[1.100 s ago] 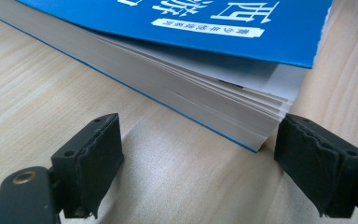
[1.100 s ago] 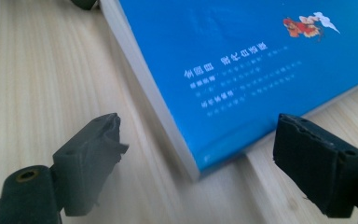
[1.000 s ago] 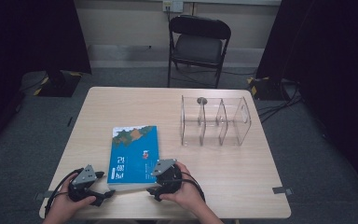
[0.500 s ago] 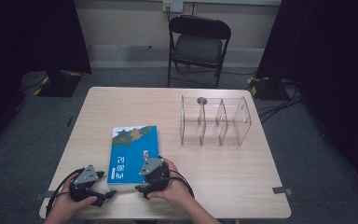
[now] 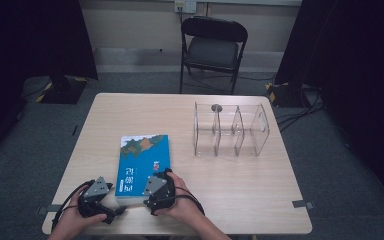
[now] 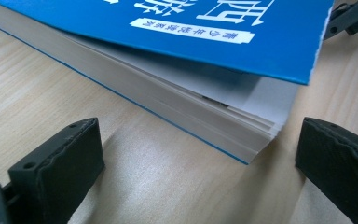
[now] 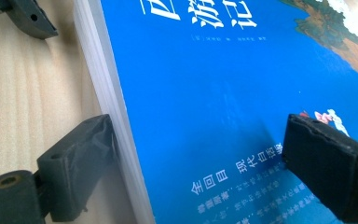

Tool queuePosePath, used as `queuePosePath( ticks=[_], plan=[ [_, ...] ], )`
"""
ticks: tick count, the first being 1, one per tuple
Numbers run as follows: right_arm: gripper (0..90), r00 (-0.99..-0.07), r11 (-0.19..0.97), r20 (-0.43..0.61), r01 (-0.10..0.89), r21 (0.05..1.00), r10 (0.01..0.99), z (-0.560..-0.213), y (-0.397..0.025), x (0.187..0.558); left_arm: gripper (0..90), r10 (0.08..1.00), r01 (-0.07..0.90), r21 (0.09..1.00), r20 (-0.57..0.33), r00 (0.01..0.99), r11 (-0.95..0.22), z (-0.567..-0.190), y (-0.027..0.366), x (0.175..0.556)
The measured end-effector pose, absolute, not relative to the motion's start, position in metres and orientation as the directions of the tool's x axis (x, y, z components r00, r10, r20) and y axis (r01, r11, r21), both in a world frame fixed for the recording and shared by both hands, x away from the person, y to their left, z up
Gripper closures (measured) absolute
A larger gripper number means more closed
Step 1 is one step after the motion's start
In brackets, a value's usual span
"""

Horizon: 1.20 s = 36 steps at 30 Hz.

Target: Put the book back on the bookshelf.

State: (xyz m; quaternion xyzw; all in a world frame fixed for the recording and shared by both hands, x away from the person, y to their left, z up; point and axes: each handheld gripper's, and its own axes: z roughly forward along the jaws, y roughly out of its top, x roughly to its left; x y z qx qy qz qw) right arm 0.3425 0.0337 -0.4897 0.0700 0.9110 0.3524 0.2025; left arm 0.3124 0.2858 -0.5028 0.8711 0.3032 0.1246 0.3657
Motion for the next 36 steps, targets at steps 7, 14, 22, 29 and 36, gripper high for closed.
queuePosePath(
  ticks=[7, 14, 22, 29, 36],
  plan=[
    [18.1, -0.907, 0.754, -0.339, -0.039, 0.656, 0.248, -0.486, 0.033, 0.337, 22.3, 0.599, 0.412, 0.729, -0.002, 0.8, -0.547, -0.498, 0.287, 0.309],
    [20.5, -0.91, 0.738, -0.316, -0.017, 0.674, 0.267, -0.485, 0.031, 0.337, 32.8, 0.597, 0.431, 0.696, -0.003, 0.802, -0.575, -0.493, 0.284, 0.31],
    [22.2, -0.923, 0.706, -0.253, 0.027, 0.708, 0.289, -0.483, 0.028, 0.34, 39.7, 0.602, 0.448, 0.673, -0.004, 0.798, -0.589, -0.486, 0.278, 0.31],
    [22.0, -0.934, 0.652, -0.172, 0.078, 0.755, 0.312, -0.483, 0.022, 0.345, 43.6, 0.626, 0.475, 0.727, -0.081, 0.776, -0.495, -0.474, 0.283, 0.312],
    [15.6, -0.93, 0.683, -0.213, 0.053, 0.728, 0.299, -0.483, 0.027, 0.341, 49.9, 0.628, 0.473, 0.742, -0.09, 0.773, -0.475, -0.466, 0.281, 0.317]
  ],
)
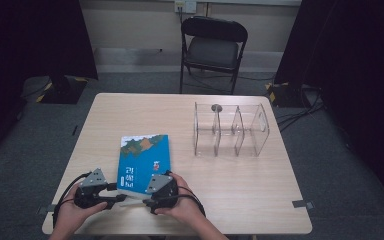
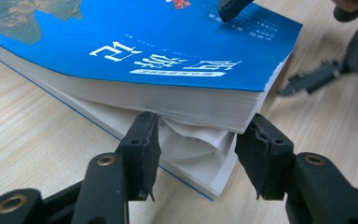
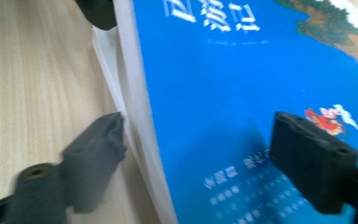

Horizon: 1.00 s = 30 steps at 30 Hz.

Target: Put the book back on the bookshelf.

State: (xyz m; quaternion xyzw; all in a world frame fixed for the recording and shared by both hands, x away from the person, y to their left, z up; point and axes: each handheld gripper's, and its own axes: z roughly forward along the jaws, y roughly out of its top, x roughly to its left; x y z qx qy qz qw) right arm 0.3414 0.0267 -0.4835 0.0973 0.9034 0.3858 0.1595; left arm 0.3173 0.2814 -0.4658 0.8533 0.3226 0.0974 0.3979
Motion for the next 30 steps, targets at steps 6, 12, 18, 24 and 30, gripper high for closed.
queuePosePath(
  ticks=[6, 12, 18, 24, 30],
  plan=[
    [18.9, -0.925, 0.702, -0.227, 0.058, 0.71, 0.306, -0.481, 0.036, 0.343, 49.8, 0.628, 0.469, 0.75, -0.092, 0.773, -0.467, -0.46, 0.279, 0.319],
    [26.2, -0.935, 0.714, -0.214, 0.056, 0.698, 0.283, -0.476, 0.039, 0.344, 49.7, 0.629, 0.479, 0.749, -0.108, 0.77, -0.458, -0.459, 0.279, 0.32],
    [31.9, -0.942, 0.71, -0.179, 0.081, 0.7, 0.284, -0.472, 0.04, 0.348, 49.7, 0.628, 0.476, 0.742, -0.096, 0.772, -0.473, -0.455, 0.278, 0.322],
    [47.4, -0.935, 0.726, -0.23, 0.042, 0.687, 0.272, -0.469, 0.041, 0.344, 48.8, 0.624, 0.48, 0.74, -0.105, 0.774, -0.471, -0.456, 0.278, 0.323],
    [64.9, -0.939, 0.718, -0.217, 0.043, 0.695, 0.266, -0.461, 0.038, 0.342, 41.8, 0.633, 0.474, 0.752, -0.099, 0.768, -0.458, -0.458, 0.277, 0.321]
  ],
)
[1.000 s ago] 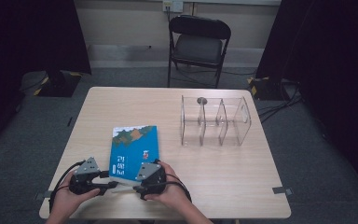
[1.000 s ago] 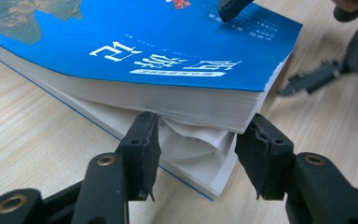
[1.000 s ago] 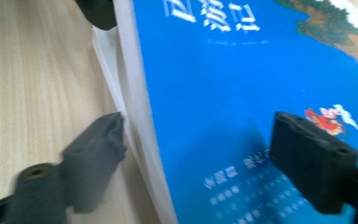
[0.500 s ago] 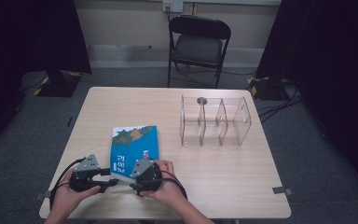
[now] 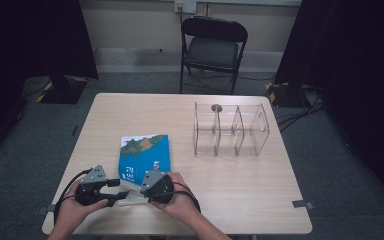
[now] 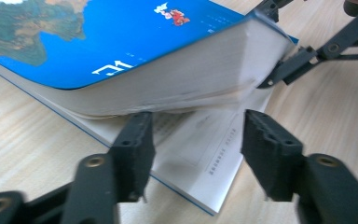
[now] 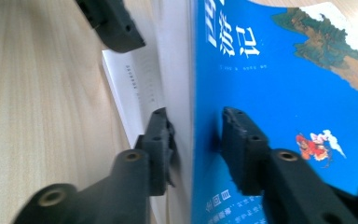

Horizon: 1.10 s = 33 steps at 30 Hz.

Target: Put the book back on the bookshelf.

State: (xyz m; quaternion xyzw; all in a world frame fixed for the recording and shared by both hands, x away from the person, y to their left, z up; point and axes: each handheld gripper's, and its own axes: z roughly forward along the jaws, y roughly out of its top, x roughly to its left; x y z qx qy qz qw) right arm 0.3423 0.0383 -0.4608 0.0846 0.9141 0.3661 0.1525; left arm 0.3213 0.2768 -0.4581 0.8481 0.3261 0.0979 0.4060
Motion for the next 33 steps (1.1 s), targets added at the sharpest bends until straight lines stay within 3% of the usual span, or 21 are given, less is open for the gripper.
queuePosePath(
  ticks=[4, 11, 19, 33],
  plan=[
    [68.9, -0.94, 0.713, -0.205, 0.055, 0.699, 0.274, -0.457, 0.037, 0.343, 26.0, 0.637, 0.446, 0.764, -0.06, 0.768, -0.466, -0.457, 0.278, 0.32],
    [70.3, -0.946, 0.722, -0.176, 0.08, 0.687, 0.273, -0.448, 0.038, 0.348, 18.0, 0.626, 0.432, 0.773, -0.058, 0.778, -0.465, -0.461, 0.282, 0.313],
    [71.9, -0.944, 0.736, -0.155, 0.117, 0.666, 0.29, -0.429, 0.039, 0.355, 16.2, 0.621, 0.448, 0.783, -0.102, 0.777, -0.432, -0.465, 0.288, 0.312],
    [73.7, -0.938, 0.746, -0.127, 0.17, 0.644, 0.323, -0.401, 0.035, 0.367, 16.8, 0.585, 0.423, 0.748, -0.057, 0.809, -0.512, -0.474, 0.296, 0.304]
  ],
)
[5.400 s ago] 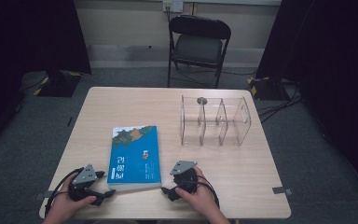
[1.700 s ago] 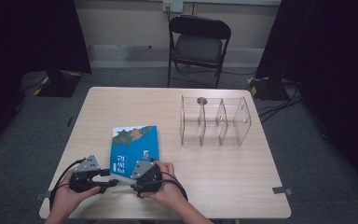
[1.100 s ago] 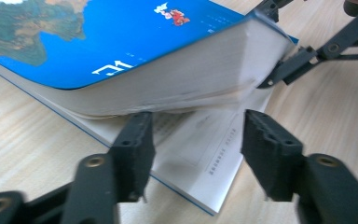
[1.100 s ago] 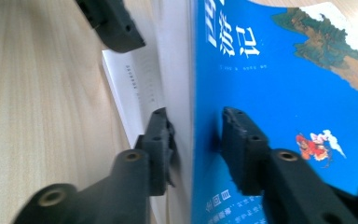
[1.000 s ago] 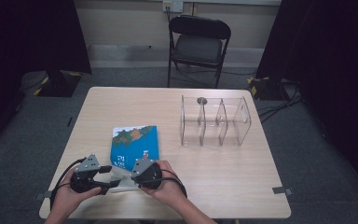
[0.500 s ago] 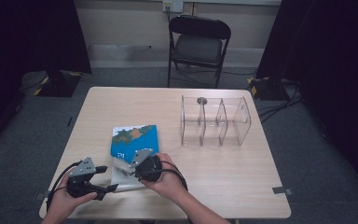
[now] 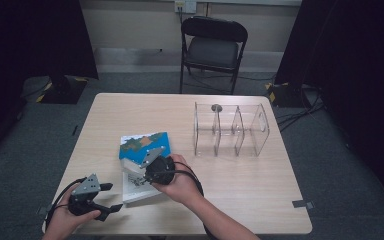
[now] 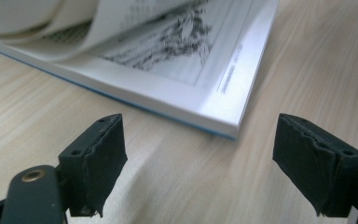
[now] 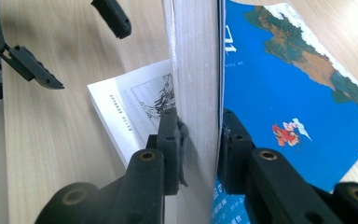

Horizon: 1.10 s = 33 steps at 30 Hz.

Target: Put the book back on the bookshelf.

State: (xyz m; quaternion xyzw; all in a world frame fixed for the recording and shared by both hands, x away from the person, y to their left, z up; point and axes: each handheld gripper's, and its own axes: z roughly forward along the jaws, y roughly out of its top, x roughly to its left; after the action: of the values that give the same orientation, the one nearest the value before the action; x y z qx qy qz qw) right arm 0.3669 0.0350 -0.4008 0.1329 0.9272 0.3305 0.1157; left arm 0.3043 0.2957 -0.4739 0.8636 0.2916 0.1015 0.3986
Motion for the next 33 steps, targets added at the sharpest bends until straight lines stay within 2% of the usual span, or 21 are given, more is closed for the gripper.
queuePosePath(
  ticks=[8, 15, 18, 21, 22, 25, 28, 33],
  plan=[
    [74.0, -0.935, 0.739, -0.098, 0.202, 0.642, 0.341, -0.389, 0.033, 0.374, 18.6, 0.566, 0.401, 0.725, -0.019, 0.824, -0.559, -0.481, 0.292, 0.305],
    [74.1, -0.938, 0.749, -0.093, 0.205, 0.63, 0.335, -0.382, 0.036, 0.379, 18.7, 0.584, 0.436, 0.727, -0.06, 0.81, -0.531, -0.488, 0.291, 0.305],
    [74.3, -0.935, 0.746, -0.084, 0.218, 0.629, 0.344, -0.379, 0.037, 0.38, 18.7, 0.571, 0.411, 0.718, -0.024, 0.821, -0.561, -0.49, 0.289, 0.306],
    [74.3, -0.933, 0.746, -0.086, 0.221, 0.628, 0.349, -0.376, 0.038, 0.38, 18.7, 0.587, 0.439, 0.72, -0.056, 0.808, -0.536, -0.494, 0.286, 0.307],
    [74.3, -0.932, 0.75, -0.09, 0.223, 0.622, 0.351, -0.375, 0.038, 0.381, 18.7, 0.579, 0.417, 0.713, -0.018, 0.815, -0.564, -0.494, 0.287, 0.309],
    [74.3, -0.931, 0.746, -0.085, 0.229, 0.625, 0.356, -0.373, 0.038, 0.382, 19.1, 0.577, 0.419, 0.716, -0.027, 0.816, -0.559, -0.496, 0.284, 0.309],
    [74.4, -0.927, 0.741, -0.074, 0.244, 0.626, 0.368, -0.37, 0.039, 0.383, 25.4, 0.576, 0.391, 0.724, 0.01, 0.817, -0.568, -0.496, 0.278, 0.31],
    [74.4, -0.922, 0.734, -0.064, 0.26, 0.627, 0.382, -0.367, 0.039, 0.385, 39.0, 0.592, 0.386, 0.751, 0.007, 0.806, -0.535, -0.498, 0.272, 0.313]
  ],
)
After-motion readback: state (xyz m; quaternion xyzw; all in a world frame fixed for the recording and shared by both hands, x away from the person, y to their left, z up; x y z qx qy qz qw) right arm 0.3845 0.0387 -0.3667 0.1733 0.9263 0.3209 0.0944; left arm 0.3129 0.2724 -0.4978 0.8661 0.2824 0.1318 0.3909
